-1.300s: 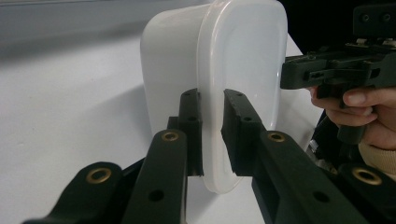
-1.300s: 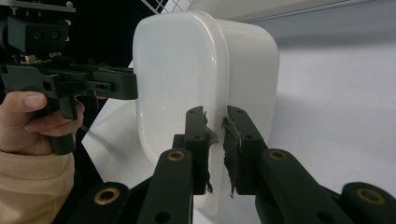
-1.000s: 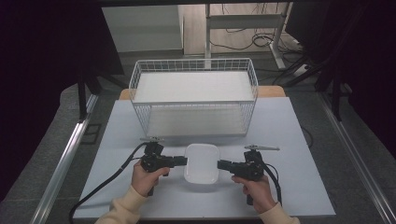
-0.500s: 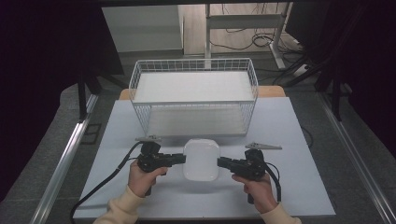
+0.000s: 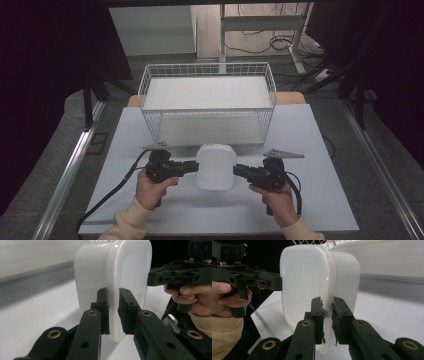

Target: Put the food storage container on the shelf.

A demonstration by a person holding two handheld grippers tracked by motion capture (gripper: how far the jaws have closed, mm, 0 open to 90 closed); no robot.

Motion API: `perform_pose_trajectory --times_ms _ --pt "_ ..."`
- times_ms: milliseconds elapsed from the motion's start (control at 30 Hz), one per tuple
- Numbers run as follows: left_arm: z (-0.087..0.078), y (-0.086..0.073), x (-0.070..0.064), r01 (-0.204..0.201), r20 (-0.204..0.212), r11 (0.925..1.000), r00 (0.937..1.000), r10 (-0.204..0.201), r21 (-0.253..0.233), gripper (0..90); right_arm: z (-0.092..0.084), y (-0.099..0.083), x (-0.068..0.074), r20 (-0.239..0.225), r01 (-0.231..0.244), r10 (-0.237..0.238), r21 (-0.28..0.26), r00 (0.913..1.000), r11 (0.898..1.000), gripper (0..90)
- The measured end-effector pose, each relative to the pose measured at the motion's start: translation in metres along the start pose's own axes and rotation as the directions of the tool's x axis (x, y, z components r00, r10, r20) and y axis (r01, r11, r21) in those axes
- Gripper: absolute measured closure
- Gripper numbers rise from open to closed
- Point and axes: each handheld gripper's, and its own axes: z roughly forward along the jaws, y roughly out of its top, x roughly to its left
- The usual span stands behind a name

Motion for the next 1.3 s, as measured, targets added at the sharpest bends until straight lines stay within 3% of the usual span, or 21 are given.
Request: perform_pose_trajectory --times_ms 267,900,1300 --pt "-0.007 0.012 -0.002 -0.023 0.006 0.9996 0.9997 0.023 -0.017 80.3 -0.002 0.011 0.003 -0.007 0.026 -0.026 -0.012 0.9996 1.0 79.4" --pt "-0.028 0.042 -0.002 -0.053 -0.013 0.9956 0.9986 0.052 -0.077 80.3 0.002 0.055 0.014 -0.02 0.099 -0.1 -0.043 0.9948 0.994 79.5" --pt "-0.036 0.062 -0.008 -0.08 -0.03 0.9923 0.9965 0.077 -0.094 80.3 0.0 0.072 0.017 -0.013 0.118 -0.119 -0.056 0.9928 0.991 79.3"
